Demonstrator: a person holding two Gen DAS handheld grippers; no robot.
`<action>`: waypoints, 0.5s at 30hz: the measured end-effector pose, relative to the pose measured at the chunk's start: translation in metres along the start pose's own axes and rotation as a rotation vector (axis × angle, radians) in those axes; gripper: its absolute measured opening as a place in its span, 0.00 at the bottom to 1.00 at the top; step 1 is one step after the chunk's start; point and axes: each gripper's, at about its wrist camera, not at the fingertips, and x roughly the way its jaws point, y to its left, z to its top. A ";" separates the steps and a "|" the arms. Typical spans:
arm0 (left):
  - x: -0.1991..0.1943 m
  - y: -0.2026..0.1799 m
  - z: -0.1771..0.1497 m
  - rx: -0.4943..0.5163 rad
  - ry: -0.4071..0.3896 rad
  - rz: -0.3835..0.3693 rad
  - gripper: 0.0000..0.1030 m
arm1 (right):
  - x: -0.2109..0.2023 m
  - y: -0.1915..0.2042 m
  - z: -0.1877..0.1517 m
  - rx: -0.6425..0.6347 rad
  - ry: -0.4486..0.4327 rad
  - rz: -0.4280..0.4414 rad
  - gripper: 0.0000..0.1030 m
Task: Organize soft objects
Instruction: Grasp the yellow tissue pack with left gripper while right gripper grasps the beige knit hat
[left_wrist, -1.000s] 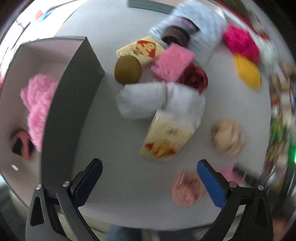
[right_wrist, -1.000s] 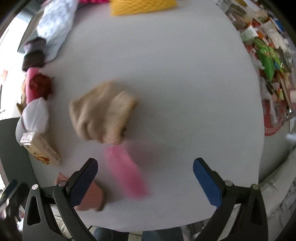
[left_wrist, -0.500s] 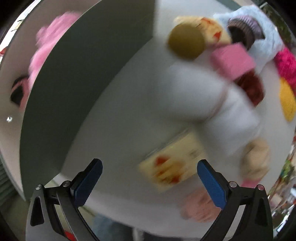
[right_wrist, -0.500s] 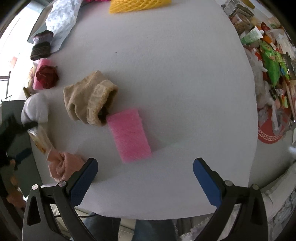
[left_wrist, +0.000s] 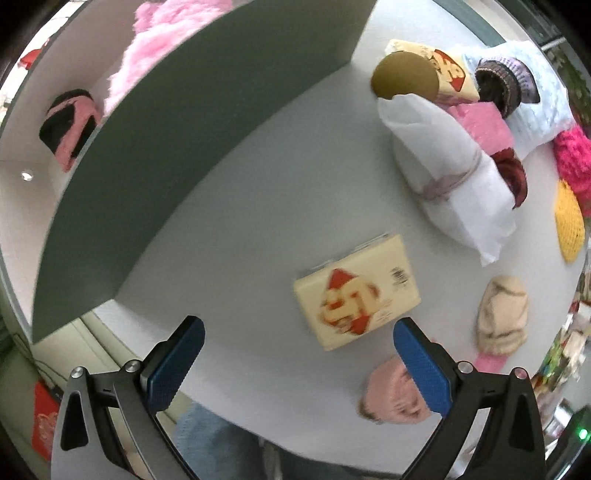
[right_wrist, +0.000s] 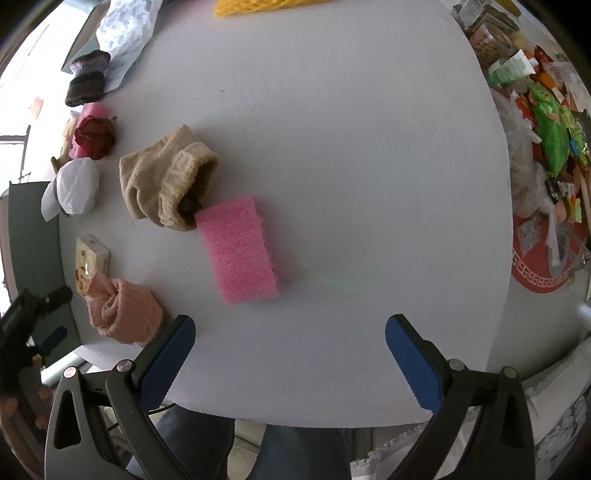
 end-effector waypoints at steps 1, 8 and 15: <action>0.001 -0.003 0.002 -0.015 0.002 -0.007 1.00 | -0.004 -0.002 0.002 -0.005 -0.002 0.000 1.00; 0.023 -0.008 0.006 -0.123 0.042 0.000 1.00 | -0.017 -0.002 0.011 -0.079 -0.031 -0.005 1.00; 0.036 0.020 0.017 -0.219 0.042 -0.003 1.00 | -0.019 0.040 0.031 -0.264 -0.074 -0.046 1.00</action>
